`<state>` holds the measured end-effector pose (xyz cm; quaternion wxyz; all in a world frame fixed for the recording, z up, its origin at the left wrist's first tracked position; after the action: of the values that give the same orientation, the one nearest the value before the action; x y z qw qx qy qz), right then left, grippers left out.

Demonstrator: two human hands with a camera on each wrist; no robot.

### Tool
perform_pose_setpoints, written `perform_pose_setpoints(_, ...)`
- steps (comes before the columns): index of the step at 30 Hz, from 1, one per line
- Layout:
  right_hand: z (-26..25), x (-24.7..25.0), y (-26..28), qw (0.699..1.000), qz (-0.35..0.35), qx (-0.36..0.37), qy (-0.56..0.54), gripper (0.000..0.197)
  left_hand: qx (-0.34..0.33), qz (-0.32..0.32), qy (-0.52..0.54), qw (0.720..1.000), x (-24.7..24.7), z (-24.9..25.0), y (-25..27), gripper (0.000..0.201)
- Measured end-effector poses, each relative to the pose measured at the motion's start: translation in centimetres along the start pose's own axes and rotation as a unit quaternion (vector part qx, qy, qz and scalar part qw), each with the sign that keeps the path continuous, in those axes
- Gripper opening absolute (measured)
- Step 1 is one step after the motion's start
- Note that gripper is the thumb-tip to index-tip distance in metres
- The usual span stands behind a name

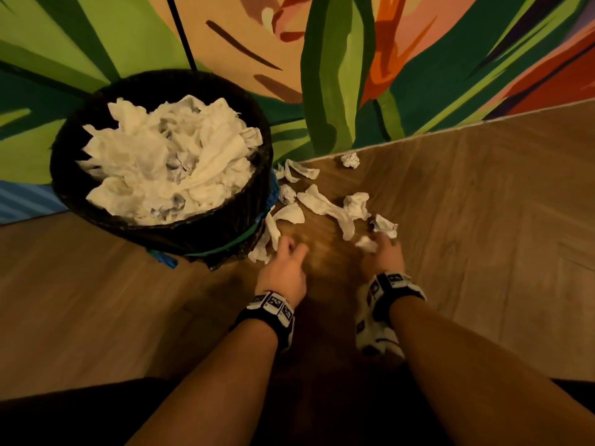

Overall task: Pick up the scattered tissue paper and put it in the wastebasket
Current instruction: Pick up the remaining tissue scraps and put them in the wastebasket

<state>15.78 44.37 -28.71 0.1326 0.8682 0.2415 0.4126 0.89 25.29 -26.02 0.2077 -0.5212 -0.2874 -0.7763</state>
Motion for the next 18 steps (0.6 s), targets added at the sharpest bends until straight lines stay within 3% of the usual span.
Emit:
perform_pose_setpoints(2,-0.3,0.6,-1.7,1.000,-0.019,-0.019,0.016,0.066,0.057,-0.002,-0.020,0.998,-0.2,-1.6,-0.4,0.071)
perform_pose_setpoints(4,-0.2,0.1,-3.0,0.995,-0.079,-0.030,0.051,0.079,0.109,-0.079,-0.045,0.990,-1.7,-3.2,-0.4,0.083)
perform_pose_setpoints(6,0.5,-0.3,-3.7,0.990,-0.118,-0.034,0.074,0.085,0.136,-0.133,-0.063,0.980,-3.1,-4.5,0.1,0.078)
perform_pose_setpoints(8,1.5,-0.4,-3.6,0.986,-0.137,-0.029,0.088,0.082,0.142,-0.148,-0.058,0.977,-3.9,-5.0,0.8,0.069)
perform_pose_setpoints(15,1.5,-2.0,0.8,0.991,-0.089,0.042,0.096,0.048,0.037,-0.088,0.007,0.995,-3.9,-3.4,2.7,0.023)
perform_pose_setpoints(17,1.4,-3.1,2.5,0.990,-0.097,0.055,0.089,0.034,0.047,-0.072,0.034,0.996,-3.3,-3.7,3.1,0.009)
perform_pose_setpoints(18,1.4,-3.7,3.1,0.990,-0.104,0.060,0.077,0.032,0.066,-0.060,0.045,0.995,-2.9,-4.3,3.1,0.018)
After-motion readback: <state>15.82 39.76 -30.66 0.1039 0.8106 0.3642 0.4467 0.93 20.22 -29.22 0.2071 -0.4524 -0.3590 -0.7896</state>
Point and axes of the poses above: each hand's wrist, its own y-axis away from the middle knuckle, its own x-axis out of the back of the hand, z = x × y, the point moved 10 cm from there along -y, towards the middle knuckle, and after that the axes turned 9 degrees about -y, right-handed, at the moved point
